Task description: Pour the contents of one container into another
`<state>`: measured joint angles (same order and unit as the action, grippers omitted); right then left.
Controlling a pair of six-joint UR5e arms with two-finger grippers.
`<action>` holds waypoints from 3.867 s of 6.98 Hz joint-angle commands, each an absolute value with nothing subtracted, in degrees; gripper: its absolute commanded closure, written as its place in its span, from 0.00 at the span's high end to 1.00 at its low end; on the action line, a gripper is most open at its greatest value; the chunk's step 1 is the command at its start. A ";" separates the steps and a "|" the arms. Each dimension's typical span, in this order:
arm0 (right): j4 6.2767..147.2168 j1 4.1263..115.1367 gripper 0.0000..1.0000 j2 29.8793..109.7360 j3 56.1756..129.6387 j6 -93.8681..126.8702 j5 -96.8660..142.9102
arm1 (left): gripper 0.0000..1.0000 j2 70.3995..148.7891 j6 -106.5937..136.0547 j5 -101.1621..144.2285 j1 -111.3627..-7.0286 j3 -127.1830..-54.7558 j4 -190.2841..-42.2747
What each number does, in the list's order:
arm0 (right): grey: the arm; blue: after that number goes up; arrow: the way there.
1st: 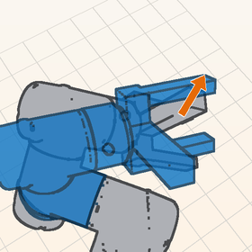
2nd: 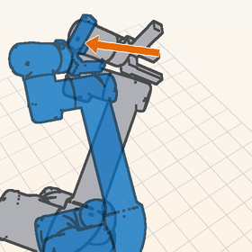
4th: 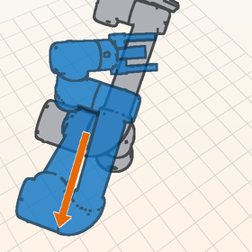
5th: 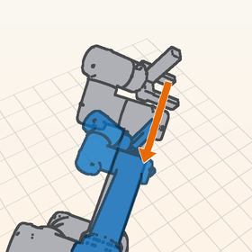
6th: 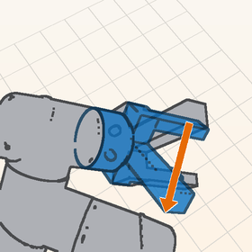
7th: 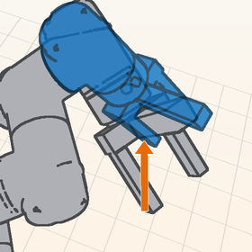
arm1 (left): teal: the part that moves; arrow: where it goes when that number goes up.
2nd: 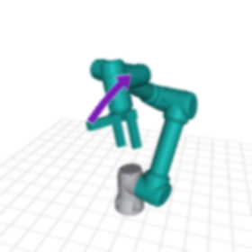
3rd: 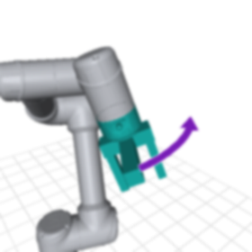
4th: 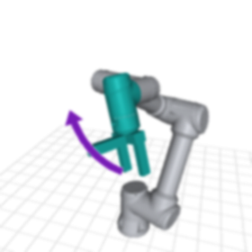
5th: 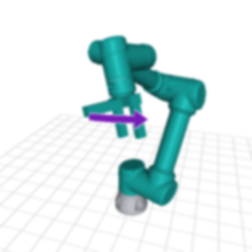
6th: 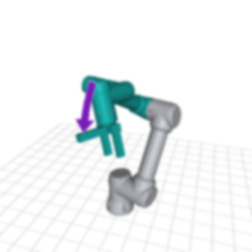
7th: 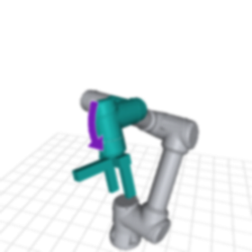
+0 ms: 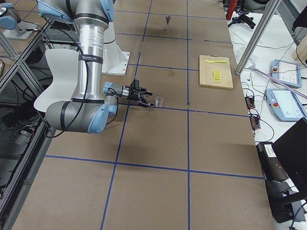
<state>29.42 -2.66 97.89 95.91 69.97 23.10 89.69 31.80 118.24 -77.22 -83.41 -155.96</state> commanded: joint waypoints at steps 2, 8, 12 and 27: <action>18.14 -4.40 1.00 108.78 98.35 69.96 29.86 | 1.00 88.51 30.77 118.30 -77.17 -82.71 -155.66; 17.67 12.94 1.00 114.97 104.15 60.42 56.78 | 1.00 91.84 30.76 124.42 -78.65 -82.71 -140.75; 30.87 52.12 1.00 106.12 102.39 36.56 99.76 | 1.00 93.77 19.72 132.26 -82.87 -83.93 -124.94; 88.95 87.45 1.00 91.05 93.60 -10.28 136.93 | 1.00 89.21 -6.41 132.89 -94.04 -96.40 -84.53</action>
